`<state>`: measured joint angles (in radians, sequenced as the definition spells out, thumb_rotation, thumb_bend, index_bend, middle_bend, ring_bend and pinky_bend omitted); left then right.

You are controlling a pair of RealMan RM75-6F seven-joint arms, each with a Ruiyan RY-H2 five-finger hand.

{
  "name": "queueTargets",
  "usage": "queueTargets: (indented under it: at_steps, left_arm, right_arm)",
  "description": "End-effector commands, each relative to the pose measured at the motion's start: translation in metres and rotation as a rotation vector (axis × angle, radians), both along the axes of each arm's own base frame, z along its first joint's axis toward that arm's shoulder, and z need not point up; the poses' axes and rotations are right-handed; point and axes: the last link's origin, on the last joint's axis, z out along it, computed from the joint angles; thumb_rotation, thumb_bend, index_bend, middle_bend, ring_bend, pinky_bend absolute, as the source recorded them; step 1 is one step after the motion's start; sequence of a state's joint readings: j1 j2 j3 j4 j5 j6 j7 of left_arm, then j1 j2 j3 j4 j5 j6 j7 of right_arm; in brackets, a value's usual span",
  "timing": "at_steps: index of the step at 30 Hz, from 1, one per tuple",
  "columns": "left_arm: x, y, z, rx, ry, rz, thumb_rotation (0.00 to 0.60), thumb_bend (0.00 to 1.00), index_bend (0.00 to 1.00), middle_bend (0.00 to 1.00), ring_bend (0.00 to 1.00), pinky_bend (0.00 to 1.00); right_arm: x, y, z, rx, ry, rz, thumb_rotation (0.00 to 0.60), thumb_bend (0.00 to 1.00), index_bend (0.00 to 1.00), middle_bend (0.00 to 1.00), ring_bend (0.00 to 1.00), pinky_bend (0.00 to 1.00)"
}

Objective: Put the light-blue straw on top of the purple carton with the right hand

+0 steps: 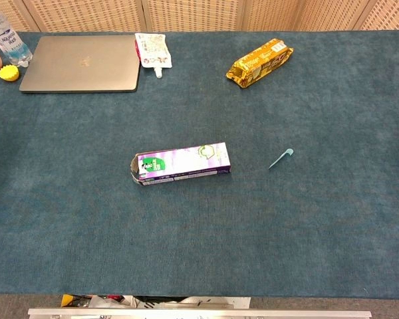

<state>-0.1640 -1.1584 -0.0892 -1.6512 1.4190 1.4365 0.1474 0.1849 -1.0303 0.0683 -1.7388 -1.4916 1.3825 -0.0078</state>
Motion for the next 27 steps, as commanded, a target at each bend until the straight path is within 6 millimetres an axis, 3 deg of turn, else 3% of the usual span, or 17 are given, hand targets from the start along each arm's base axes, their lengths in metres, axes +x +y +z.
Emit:
queueTargets:
  at_steps: [1, 13, 16, 21, 24, 27]
  left_arm:
    - [0.001, 0.0, 0.0, 0.003, -0.003, -0.001, 0.6, 0.26, 0.23, 0.14, 0.15, 0.15]
    - [0.005, -0.004, 0.001, 0.003, 0.002, -0.005, 0.6, 0.26, 0.23, 0.14, 0.15, 0.15]
    - [0.006, -0.005, 0.0, 0.002, 0.001, -0.004, 0.6, 0.26, 0.23, 0.14, 0.15, 0.15]
    - [0.006, -0.007, 0.001, 0.004, -0.002, -0.002, 0.6, 0.26, 0.23, 0.14, 0.15, 0.15]
    - [0.005, -0.009, 0.002, 0.012, -0.006, 0.002, 0.6, 0.26, 0.23, 0.14, 0.15, 0.15]
    - [0.002, -0.012, 0.004, 0.019, -0.01, 0.008, 0.6, 0.26, 0.23, 0.14, 0.15, 0.15]
  right_arm:
    - [0.001, -0.001, 0.0, 0.004, -0.001, 0.004, 0.6, 0.2, 0.26, 0.39, 0.3, 0.42]
    - [0.012, -0.012, 0.002, 0.032, -0.021, 0.071, 0.6, 0.2, 0.26, 0.39, 0.3, 0.42]
    - [0.02, -0.019, 0.002, 0.06, -0.025, 0.105, 0.6, 0.2, 0.26, 0.4, 0.35, 0.43]
    - [0.042, -0.034, -0.005, 0.121, 0.005, 0.195, 0.6, 0.21, 0.26, 0.58, 0.6, 0.7]
    - [0.057, -0.042, -0.014, 0.168, 0.034, 0.258, 0.6, 0.2, 0.29, 0.79, 0.8, 0.91]
    - [0.068, -0.05, -0.028, 0.228, 0.061, 0.302, 0.6, 0.2, 0.35, 0.91, 0.94, 1.0]
